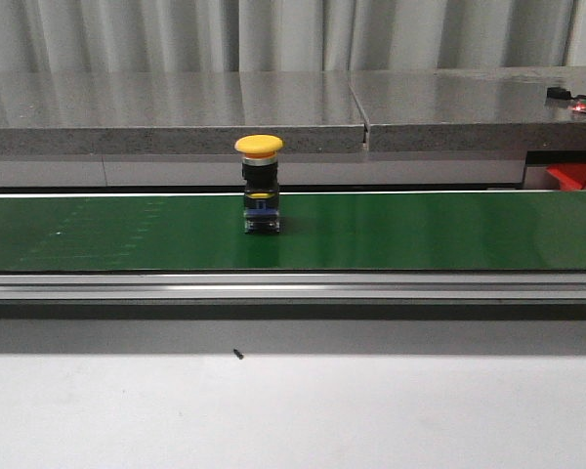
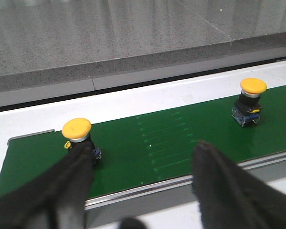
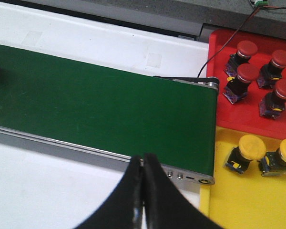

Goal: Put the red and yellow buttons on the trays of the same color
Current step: 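Move the right gripper over the nearer yellow button on the belt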

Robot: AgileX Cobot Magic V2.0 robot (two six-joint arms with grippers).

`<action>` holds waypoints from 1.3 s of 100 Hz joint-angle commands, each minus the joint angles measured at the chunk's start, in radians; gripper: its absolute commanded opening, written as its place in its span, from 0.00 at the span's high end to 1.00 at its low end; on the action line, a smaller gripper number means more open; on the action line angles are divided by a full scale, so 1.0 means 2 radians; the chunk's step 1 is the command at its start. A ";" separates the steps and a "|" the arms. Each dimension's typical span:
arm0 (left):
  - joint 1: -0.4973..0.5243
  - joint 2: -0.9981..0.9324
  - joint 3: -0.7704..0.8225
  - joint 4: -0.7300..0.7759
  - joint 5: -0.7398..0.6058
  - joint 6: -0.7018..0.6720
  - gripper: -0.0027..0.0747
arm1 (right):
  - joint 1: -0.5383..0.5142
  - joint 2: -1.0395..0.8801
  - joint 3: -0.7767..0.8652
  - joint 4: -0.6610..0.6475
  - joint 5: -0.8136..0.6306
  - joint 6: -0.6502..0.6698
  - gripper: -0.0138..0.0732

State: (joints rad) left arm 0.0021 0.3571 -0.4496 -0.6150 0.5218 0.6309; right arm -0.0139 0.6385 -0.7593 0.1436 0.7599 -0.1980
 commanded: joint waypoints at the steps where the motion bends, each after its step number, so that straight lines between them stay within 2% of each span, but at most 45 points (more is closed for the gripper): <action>1: -0.003 -0.005 -0.005 -0.012 -0.034 -0.001 0.82 | -0.003 -0.001 -0.013 0.002 -0.035 -0.001 0.92; 4: -0.003 -0.005 -0.004 -0.012 -0.034 -0.001 0.93 | -0.003 -0.001 -0.013 0.002 -0.034 -0.001 0.92; 7: -0.003 -0.005 -0.004 -0.012 -0.033 -0.001 0.99 | -0.003 -0.001 -0.013 0.004 -0.035 -0.001 0.92; 26: -0.003 -0.004 -0.003 -0.012 -0.033 -0.001 0.99 | -0.003 0.001 -0.013 0.029 -0.051 -0.001 0.91; 33: -0.003 -0.004 -0.003 -0.012 -0.033 -0.001 0.99 | -0.003 0.005 -0.013 0.052 -0.039 -0.001 0.86; 40: -0.003 -0.004 -0.003 -0.012 -0.033 -0.001 0.99 | -0.003 0.008 -0.013 0.064 -0.019 -0.001 0.70; 52: -0.003 -0.004 -0.003 -0.012 -0.033 -0.001 0.99 | -0.003 0.010 -0.013 0.065 0.000 -0.001 0.26; 59: -0.003 -0.004 -0.003 -0.012 -0.033 -0.001 0.99 | -0.003 0.010 -0.013 0.065 -0.001 -0.003 0.07; 69: -0.003 -0.004 -0.003 -0.012 -0.033 -0.001 0.99 | -0.003 0.011 -0.015 0.065 -0.001 -0.012 0.12; 93: -0.003 -0.004 -0.003 -0.012 -0.033 -0.001 0.99 | 0.004 0.086 -0.064 0.069 0.038 -0.032 0.12; 130: -0.003 -0.004 -0.003 -0.012 -0.033 -0.001 0.99 | 0.085 0.283 -0.168 0.065 0.029 -0.041 0.12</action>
State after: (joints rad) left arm 0.0021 0.3410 -0.4319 -0.6150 0.5202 0.6309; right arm 0.1314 1.1477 -1.0245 0.2628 0.8797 -0.2663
